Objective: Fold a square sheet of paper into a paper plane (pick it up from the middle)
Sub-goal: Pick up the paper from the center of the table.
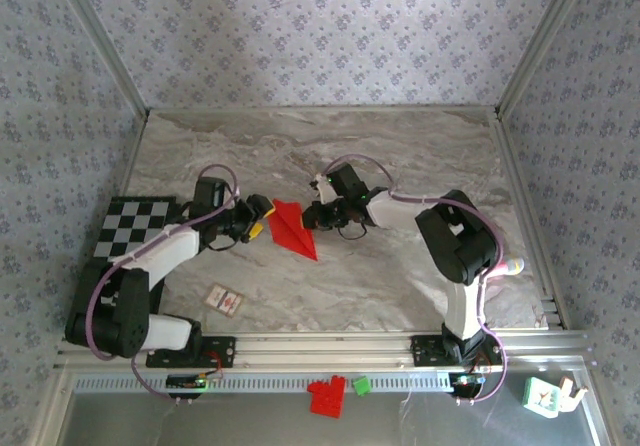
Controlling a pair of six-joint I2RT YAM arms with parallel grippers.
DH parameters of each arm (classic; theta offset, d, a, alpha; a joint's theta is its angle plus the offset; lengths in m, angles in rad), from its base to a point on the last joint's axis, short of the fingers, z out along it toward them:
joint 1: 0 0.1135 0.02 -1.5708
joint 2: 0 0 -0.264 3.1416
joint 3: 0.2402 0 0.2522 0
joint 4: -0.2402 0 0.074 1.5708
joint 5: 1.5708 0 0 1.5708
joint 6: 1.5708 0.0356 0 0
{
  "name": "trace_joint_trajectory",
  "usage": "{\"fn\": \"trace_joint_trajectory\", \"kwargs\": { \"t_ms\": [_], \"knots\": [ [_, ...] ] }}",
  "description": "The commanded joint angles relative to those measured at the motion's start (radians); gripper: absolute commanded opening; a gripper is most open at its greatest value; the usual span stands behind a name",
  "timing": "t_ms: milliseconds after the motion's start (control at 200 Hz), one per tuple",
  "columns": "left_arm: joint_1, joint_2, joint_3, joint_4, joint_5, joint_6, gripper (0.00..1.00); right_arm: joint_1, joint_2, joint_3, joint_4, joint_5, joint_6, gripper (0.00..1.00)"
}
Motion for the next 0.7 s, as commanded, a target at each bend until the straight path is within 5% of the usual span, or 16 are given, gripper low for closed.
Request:
{"fn": "trace_joint_trajectory", "kwargs": {
  "t_ms": [0,360,695],
  "knots": [
    [0.005,-0.042,-0.013,0.089,0.081,-0.019,0.68,-0.016,-0.092,-0.03,0.083,-0.024,0.054,0.05],
    [-0.05,-0.148,-0.07,0.448,0.162,-0.141,0.81,-0.027,-0.224,-0.116,0.393,-0.081,0.356,0.06],
    [-0.105,-0.127,-0.041,0.575,0.169,-0.15,0.73,-0.027,-0.254,-0.127,0.574,-0.131,0.535,0.06]
  ]
}}
